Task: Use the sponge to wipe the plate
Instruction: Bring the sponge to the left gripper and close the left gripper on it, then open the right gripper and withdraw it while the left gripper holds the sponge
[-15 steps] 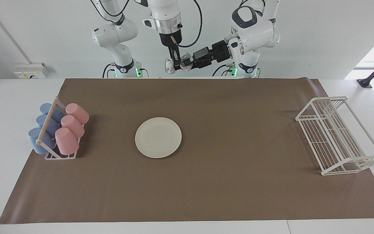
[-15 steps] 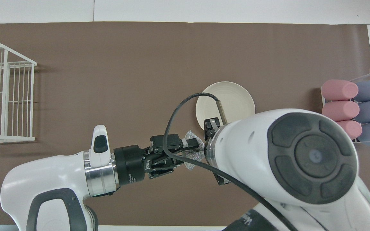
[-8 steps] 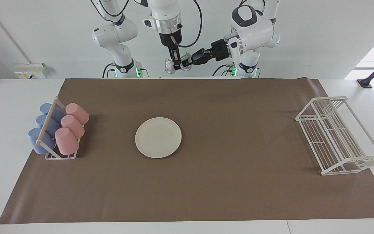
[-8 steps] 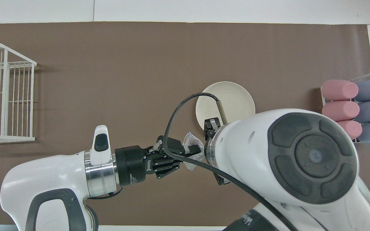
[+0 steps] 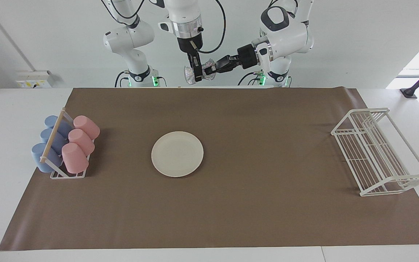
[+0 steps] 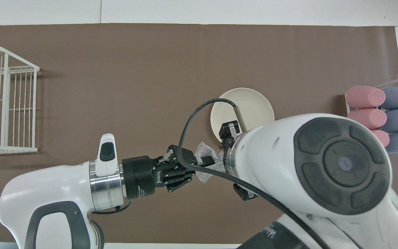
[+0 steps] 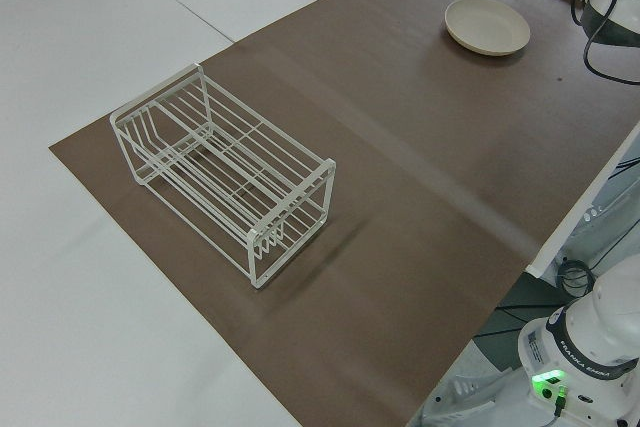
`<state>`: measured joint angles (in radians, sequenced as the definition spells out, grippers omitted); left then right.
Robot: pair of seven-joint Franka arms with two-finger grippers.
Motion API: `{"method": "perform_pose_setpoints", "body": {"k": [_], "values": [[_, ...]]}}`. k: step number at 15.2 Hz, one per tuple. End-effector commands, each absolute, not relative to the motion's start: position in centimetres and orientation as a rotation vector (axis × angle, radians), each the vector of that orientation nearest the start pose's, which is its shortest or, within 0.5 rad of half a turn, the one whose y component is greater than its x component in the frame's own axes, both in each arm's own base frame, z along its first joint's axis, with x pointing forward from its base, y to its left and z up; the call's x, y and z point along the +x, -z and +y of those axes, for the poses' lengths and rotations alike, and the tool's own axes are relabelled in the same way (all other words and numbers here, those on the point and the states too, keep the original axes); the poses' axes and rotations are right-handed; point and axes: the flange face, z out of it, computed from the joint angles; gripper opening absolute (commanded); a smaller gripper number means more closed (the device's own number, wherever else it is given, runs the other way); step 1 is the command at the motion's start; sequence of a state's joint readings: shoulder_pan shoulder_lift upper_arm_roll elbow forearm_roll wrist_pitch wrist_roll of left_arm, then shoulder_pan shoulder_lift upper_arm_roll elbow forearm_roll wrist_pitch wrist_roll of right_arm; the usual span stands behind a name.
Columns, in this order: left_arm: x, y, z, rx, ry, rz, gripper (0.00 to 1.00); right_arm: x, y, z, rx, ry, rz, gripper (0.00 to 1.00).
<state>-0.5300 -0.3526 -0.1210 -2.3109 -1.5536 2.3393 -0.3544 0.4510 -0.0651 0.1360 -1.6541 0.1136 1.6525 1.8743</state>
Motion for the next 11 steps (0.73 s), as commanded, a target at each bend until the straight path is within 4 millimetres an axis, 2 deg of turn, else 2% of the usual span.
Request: {"method": "perform_pose_setpoints", "body": {"k": [1, 4, 7, 8, 11], "values": [[37.6, -53.7, -30.7, 1.776, 0.371, 0.652, 0.0, 45.5, -63.0, 28.7, -2.612, -0.066, 1.562, 1.0], [37.9, -53.4, -30.1, 1.811, 0.359, 0.666, 0.0, 47.2, -62.9, 25.9, -2.754, -0.042, 1.286, 1.0], [38.2, -52.7, -29.4, 1.929, 0.335, 0.665, 0.0, 48.7, -62.6, 22.9, -2.877, -0.021, 0.98, 1.0], [37.9, -52.1, -29.4, 1.992, 0.333, 0.639, 0.0, 49.3, -62.6, 21.8, -2.914, -0.011, 0.859, 1.0], [38.8, -51.3, -27.5, 2.174, 0.289, 0.597, 0.0, 51.0, -62.4, 17.7, -2.986, 0.009, 0.579, 1.0]]}}
